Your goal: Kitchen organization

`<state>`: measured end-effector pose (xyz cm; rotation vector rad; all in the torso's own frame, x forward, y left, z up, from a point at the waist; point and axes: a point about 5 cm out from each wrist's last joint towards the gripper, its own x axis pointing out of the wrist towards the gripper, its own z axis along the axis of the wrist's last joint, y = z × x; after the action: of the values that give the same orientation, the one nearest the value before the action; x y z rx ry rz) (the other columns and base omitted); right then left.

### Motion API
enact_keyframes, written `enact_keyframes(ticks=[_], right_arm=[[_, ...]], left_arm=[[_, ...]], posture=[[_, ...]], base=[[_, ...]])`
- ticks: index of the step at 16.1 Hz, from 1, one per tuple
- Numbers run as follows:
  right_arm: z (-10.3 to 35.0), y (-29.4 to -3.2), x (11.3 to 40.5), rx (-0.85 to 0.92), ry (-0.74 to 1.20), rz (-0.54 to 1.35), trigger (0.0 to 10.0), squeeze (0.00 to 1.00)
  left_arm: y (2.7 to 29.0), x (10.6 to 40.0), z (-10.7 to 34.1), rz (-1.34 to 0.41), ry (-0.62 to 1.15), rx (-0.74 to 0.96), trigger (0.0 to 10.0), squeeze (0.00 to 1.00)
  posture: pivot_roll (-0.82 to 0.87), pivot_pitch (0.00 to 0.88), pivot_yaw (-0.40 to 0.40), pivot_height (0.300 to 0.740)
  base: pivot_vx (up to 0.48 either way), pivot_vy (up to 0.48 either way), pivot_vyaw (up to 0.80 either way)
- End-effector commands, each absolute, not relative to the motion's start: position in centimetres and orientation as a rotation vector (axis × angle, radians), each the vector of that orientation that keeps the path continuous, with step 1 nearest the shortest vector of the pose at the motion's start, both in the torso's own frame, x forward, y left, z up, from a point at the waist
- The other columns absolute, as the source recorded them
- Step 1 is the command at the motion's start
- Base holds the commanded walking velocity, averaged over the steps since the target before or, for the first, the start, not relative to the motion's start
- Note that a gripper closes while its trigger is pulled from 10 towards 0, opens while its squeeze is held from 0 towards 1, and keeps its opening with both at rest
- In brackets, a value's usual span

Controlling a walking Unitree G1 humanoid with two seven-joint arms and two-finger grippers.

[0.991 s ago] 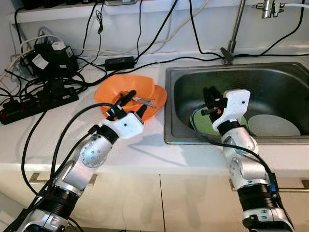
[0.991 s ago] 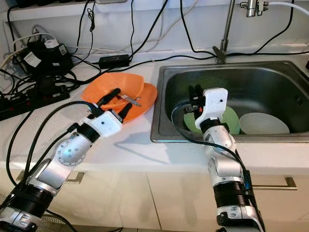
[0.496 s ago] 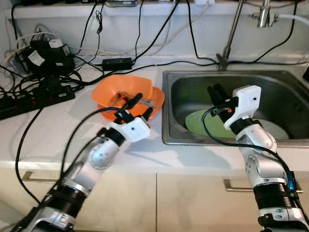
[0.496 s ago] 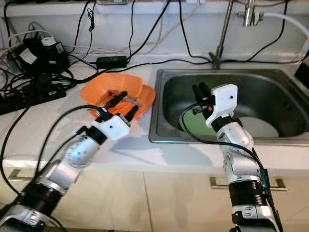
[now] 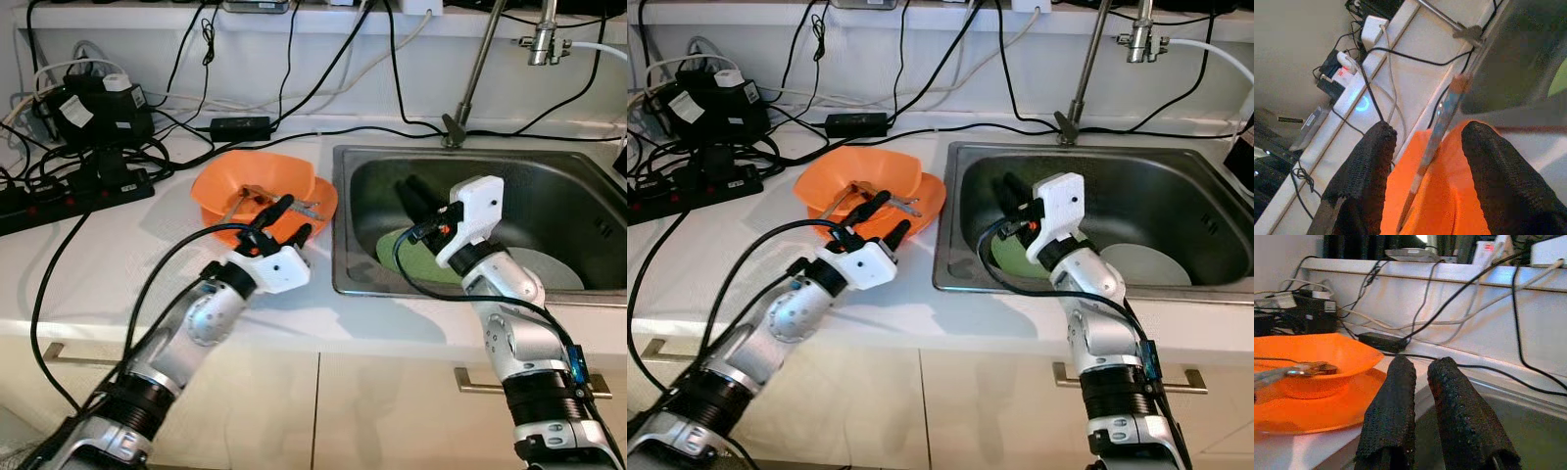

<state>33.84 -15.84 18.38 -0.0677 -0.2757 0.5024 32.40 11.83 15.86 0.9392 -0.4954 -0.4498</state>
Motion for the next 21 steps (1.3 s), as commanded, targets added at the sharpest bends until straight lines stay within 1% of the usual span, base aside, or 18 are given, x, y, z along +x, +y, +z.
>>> enact_keyframes(ticks=[1, 6, 10, 13, 14, 15, 16, 18, 19, 20, 21], right_arm=[[18.4, -15.6, 33.4, -0.061, -0.277, 0.546, 10.0, 0.0], [18.2, -15.5, 33.1, -0.068, -0.266, 0.57, 10.0, 0.0], [17.9, -15.3, 32.8, -0.065, -0.263, 0.575, 10.0, 0.0], [17.7, -14.8, 32.8, -0.059, -0.268, 0.572, 10.0, 0.0], [17.7, -14.6, 32.7, -0.056, -0.271, 0.572, 10.0, 0.0], [17.7, -14.6, 32.7, -0.056, -0.272, 0.572, 10.0, 0.0], [17.7, -14.6, 32.6, -0.058, -0.272, 0.571, 10.0, 0.0], [17.6, -14.7, 32.6, -0.06, -0.272, 0.566, 10.0, 0.0], [17.6, -14.8, 32.6, -0.062, -0.271, 0.562, 10.0, 0.0], [17.6, -14.8, 32.6, -0.065, -0.272, 0.561, 10.0, 0.0], [17.6, -14.8, 32.6, -0.065, -0.272, 0.562, 10.0, 0.0]], left_arm=[[11.9, 32.5, 16.9, -0.457, -0.523, 0.981, 10.0, 0.0], [11.7, 32.5, 17.6, -0.497, -0.541, 1.035, 10.0, 0.0], [11.1, 32.3, 17.8, -0.574, -0.537, 1.063, 10.0, 0.0], [10.3, 32.7, 17.9, -0.621, -0.551, 1.12, 10.0, 0.0], [10.1, 33.0, 17.8, -0.621, -0.546, 1.14, 8.1, 0.0], [10.0, 33.2, 17.9, -0.616, -0.546, 1.15, 0.0, 0.0], [9.9, 33.3, 17.9, -0.609, -0.546, 1.152, 0.7, 0.0], [9.8, 33.4, 18.0, -0.588, -0.552, 1.157, 9.1, 0.0], [9.7, 33.6, 17.9, -0.578, -0.549, 1.172, 10.0, 0.0], [9.7, 33.7, 17.8, -0.573, -0.545, 1.182, 8.0, 0.0], [9.7, 33.8, 17.9, -0.568, -0.545, 1.18, 0.0, 0.0]], posture=[[0.03, 0.0, 0.024, 0.74], [0.03, 0.0, 0.04, 0.74], [0.03, 0.0, 0.056, 0.74], [0.02, 0.0, 0.077, 0.74], [0.02, 0.0, 0.081, 0.74], [0.02, 0.0, 0.084, 0.74], [0.01, 0.0, 0.085, 0.74], [0.01, 0.0, 0.088, 0.74], [0.01, 0.0, 0.088, 0.74], [0.0, 0.0, 0.088, 0.74], [0.0, 0.0, 0.088, 0.74]], base=[[0.0, 0.0, 0.0], [0.0, 0.0, 0.0], [0.0, 0.0, 0.0], [0.0, 0.0, 0.0], [0.0, 0.0, 0.0], [0.0, 0.0, 0.0], [0.0, 0.0, 0.0], [0.0, 0.0, 0.0], [0.0, 0.0, 0.0], [0.0, 0.0, 0.0], [0.0, 0.0, 0.0]])
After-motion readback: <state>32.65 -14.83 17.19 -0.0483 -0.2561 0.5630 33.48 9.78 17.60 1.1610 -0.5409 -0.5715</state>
